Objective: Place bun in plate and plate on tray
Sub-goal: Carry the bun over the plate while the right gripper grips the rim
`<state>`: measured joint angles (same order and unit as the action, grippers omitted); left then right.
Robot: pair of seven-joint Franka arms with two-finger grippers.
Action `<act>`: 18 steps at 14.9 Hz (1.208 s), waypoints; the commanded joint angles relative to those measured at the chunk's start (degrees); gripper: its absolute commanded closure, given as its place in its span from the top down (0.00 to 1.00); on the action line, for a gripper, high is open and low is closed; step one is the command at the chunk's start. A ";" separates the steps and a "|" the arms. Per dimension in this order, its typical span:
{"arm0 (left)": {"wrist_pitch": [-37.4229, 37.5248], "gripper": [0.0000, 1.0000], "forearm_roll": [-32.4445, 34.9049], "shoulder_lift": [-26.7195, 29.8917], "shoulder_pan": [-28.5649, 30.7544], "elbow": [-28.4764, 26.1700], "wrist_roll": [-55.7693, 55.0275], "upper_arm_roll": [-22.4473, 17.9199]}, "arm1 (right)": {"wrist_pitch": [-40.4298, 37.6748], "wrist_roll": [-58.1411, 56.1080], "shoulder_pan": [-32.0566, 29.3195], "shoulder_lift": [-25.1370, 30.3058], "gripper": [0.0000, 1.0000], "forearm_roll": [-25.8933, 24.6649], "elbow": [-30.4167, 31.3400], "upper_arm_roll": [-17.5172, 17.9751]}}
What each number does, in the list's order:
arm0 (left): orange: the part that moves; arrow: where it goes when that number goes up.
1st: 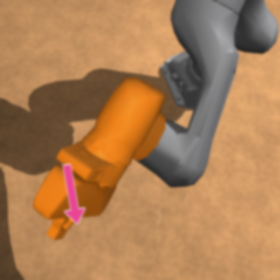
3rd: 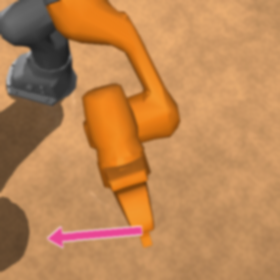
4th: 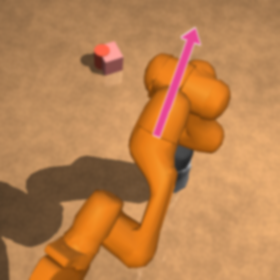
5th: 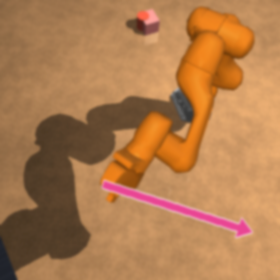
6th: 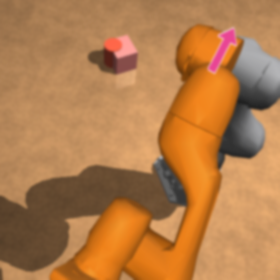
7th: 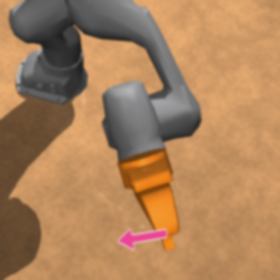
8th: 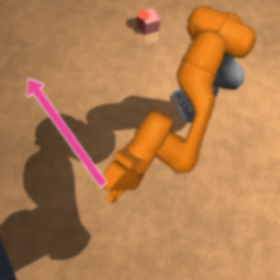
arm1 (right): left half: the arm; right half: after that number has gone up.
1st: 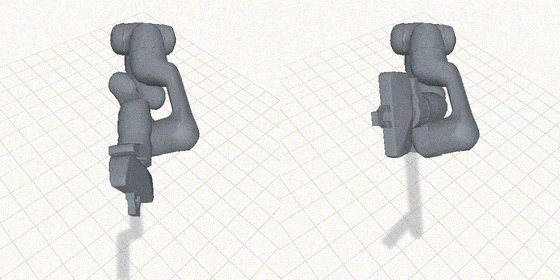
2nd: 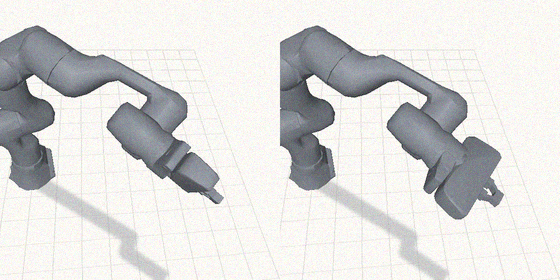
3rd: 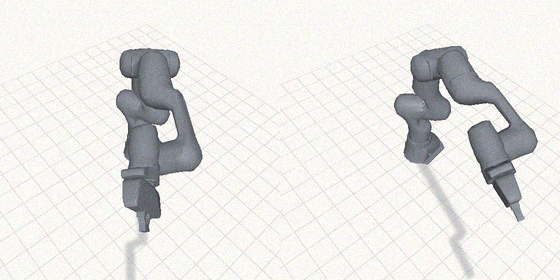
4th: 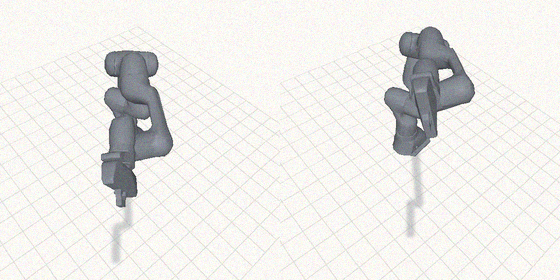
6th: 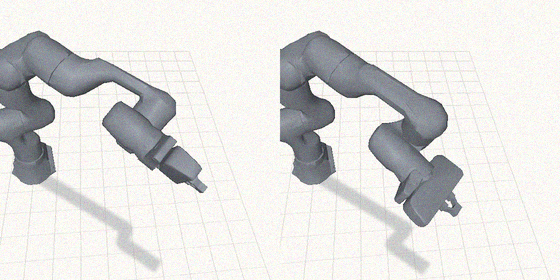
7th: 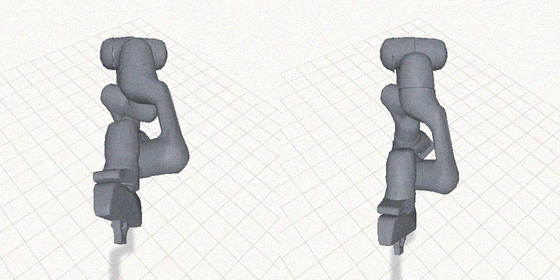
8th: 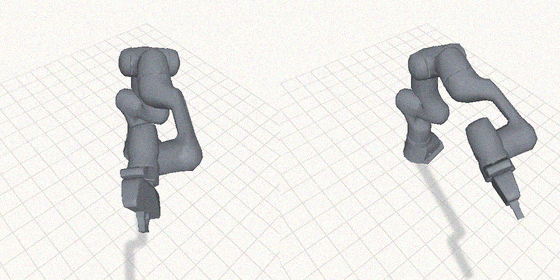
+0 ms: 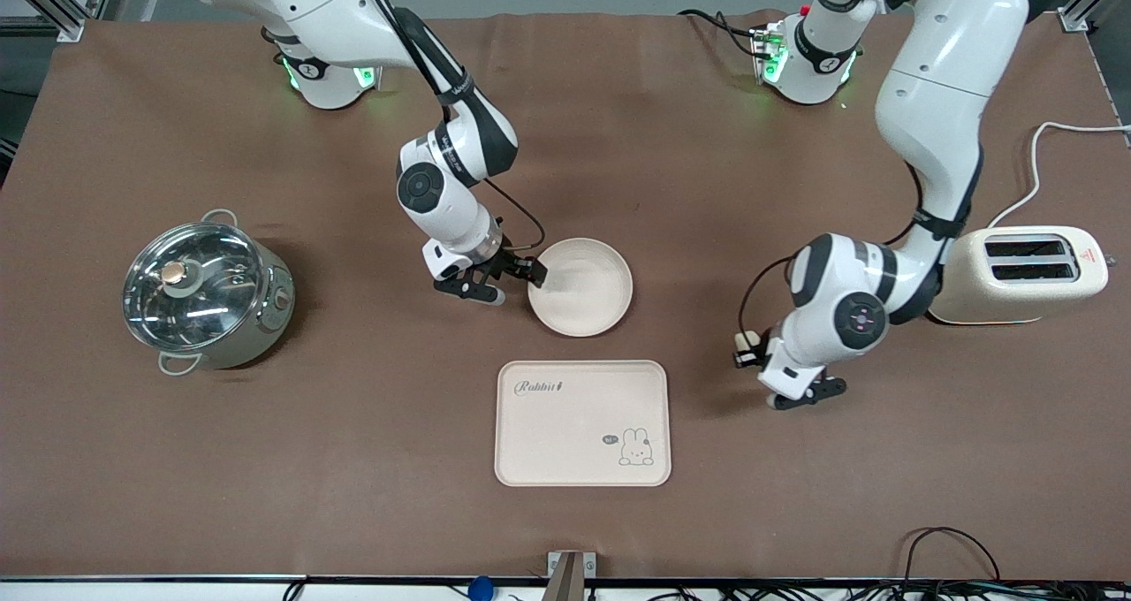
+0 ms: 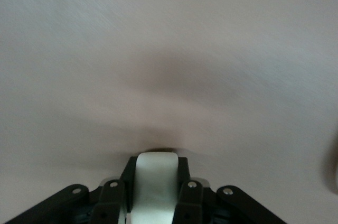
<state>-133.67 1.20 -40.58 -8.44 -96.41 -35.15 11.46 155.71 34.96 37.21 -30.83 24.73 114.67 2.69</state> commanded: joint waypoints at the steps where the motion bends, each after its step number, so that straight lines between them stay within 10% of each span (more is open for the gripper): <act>1: 1.74 0.34 -0.85 2.52 -2.10 -0.09 -9.02 2.41 | 0.30 0.37 1.81 -1.86 0.89 1.20 -1.90 -0.85; 10: 1.31 0.35 -0.94 0.42 -8.95 3.95 -31.10 9.81 | 0.12 0.29 1.99 -2.57 0.48 1.02 -2.60 -0.85; 18: -1.16 0.49 -0.59 -2.49 -13.70 3.95 -37.00 9.45 | 0.12 0.28 1.99 -2.65 0.40 0.85 -2.52 -0.76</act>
<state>-134.45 1.20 -42.38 -21.08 -93.82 -71.14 21.41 155.71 35.07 38.49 -33.30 24.73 112.40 2.37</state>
